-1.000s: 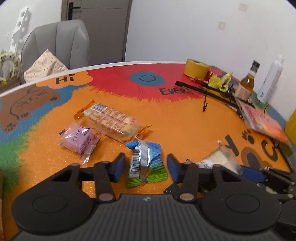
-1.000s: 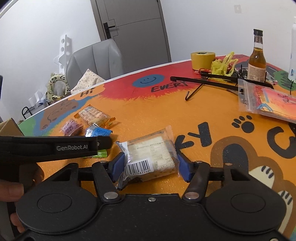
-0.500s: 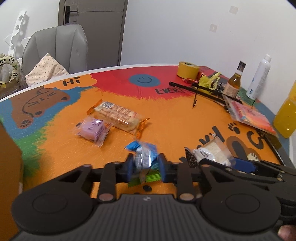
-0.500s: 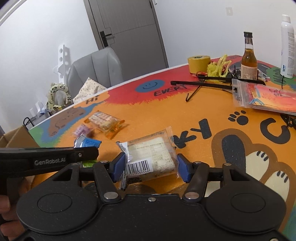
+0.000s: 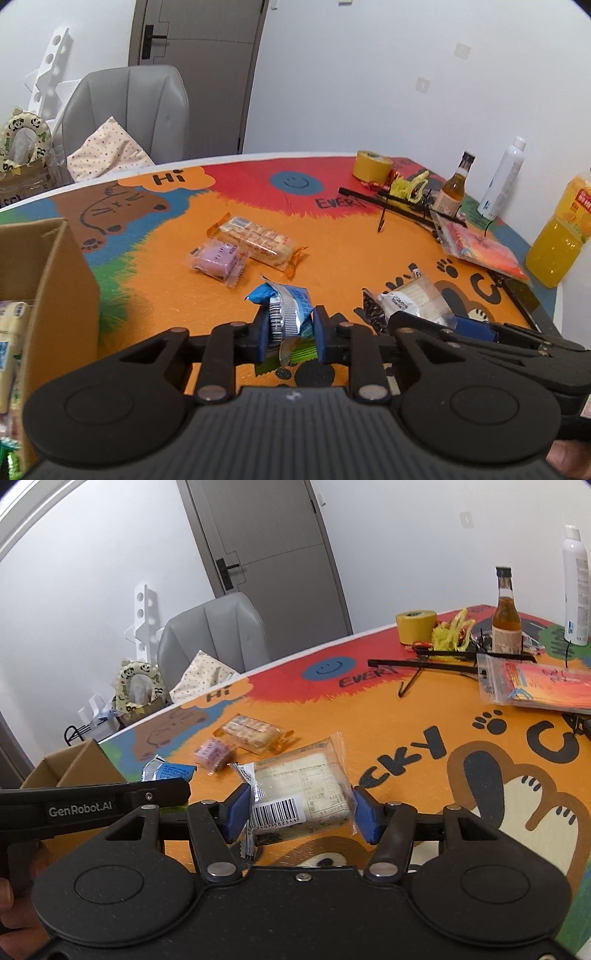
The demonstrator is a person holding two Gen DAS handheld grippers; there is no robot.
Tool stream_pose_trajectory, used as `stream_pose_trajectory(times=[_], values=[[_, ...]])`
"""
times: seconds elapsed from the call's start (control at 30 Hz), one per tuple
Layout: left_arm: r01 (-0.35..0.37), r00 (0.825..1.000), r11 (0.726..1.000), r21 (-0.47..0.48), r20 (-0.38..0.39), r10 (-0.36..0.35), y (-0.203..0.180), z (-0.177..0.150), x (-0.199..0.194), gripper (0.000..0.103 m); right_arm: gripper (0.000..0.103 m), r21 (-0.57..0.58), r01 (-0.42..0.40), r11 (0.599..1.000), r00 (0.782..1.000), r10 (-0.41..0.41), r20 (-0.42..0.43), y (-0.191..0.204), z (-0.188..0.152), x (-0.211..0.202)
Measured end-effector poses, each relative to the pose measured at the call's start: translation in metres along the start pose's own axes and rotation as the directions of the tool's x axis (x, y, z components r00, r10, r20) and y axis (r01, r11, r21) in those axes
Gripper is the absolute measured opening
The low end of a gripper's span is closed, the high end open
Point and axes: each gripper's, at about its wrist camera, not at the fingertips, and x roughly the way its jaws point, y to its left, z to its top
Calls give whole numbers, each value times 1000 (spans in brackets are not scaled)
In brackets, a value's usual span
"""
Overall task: Organize snacks
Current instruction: 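Carry both packets over the box and open both grippers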
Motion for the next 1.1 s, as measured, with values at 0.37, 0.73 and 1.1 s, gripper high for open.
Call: stream_pose_trajectory(times=[0.37,0.73,1.1], values=[[-9,997,1000,-25,81,11,20,4,-52,23,56,-25,-59,998,998,60,29,36,5,-14],[-63,988,996,-56,138,70,60,6,-99,23,56,-67,-130,989,991,133,29,80,9,-12],[-93,982,991,-100,158,108,101,-4,-132,23,56,-125,-172,977,984,176,22,126,6,-13]])
